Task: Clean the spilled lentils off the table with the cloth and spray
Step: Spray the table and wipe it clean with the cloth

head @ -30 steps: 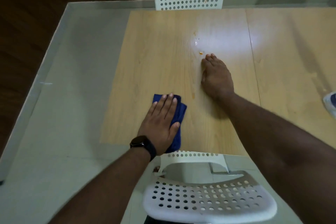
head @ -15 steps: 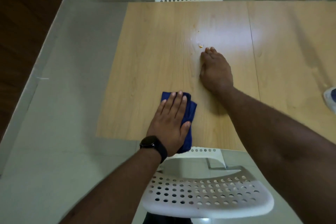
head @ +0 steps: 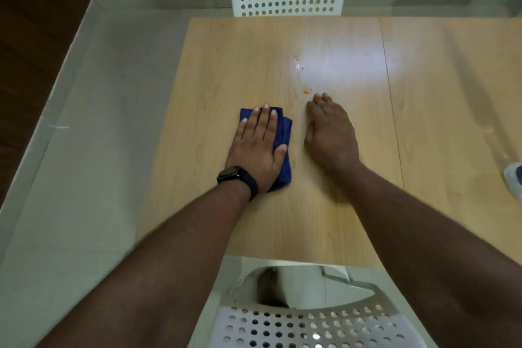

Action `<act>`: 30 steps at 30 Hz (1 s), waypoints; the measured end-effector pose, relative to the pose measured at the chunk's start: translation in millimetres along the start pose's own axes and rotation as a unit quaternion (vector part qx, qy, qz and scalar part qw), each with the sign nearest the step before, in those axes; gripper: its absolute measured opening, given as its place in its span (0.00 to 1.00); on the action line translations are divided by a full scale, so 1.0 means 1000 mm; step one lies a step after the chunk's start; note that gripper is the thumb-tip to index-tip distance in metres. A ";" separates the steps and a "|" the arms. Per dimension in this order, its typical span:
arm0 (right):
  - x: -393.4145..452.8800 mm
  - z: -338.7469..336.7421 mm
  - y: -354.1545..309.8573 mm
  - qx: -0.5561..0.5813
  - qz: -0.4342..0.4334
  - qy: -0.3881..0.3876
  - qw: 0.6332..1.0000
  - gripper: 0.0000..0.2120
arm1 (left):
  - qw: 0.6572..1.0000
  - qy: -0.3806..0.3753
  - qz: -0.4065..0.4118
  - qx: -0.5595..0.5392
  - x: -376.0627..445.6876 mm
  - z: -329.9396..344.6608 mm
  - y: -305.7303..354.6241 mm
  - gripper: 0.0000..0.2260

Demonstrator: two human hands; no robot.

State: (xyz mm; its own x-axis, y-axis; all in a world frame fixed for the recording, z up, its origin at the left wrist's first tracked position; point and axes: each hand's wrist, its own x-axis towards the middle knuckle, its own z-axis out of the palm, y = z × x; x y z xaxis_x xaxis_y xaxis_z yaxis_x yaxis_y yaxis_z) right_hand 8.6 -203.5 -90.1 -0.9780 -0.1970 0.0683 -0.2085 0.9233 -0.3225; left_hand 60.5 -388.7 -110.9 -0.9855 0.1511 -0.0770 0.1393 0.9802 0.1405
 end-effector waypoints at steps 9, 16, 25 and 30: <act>0.031 -0.003 0.011 -0.009 -0.003 0.002 1.000 0.20 | 1.000 0.007 -0.015 0.006 0.086 -0.010 -0.013 0.33; 0.136 -0.021 0.043 -0.045 0.024 -0.016 0.999 0.24 | 1.000 0.009 -0.018 0.007 0.161 -0.018 -0.025 0.33; 0.146 -0.010 0.060 -0.049 0.025 -0.010 0.998 0.25 | 0.999 0.002 -0.035 0.010 0.263 -0.034 -0.035 0.34; 0.149 -0.009 0.062 -0.046 0.026 -0.010 0.999 0.24 | 0.999 -0.008 -0.025 0.018 0.312 -0.039 -0.009 0.34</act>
State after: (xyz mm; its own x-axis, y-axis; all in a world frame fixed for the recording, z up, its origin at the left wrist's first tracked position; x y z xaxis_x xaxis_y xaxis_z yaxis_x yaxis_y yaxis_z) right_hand -149.7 -173.1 -91.6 -0.9874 -0.1543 0.0347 -0.1581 0.9586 -0.2367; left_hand -251.9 -355.7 -97.9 -0.9897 0.1036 -0.0989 0.0937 0.9906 0.1001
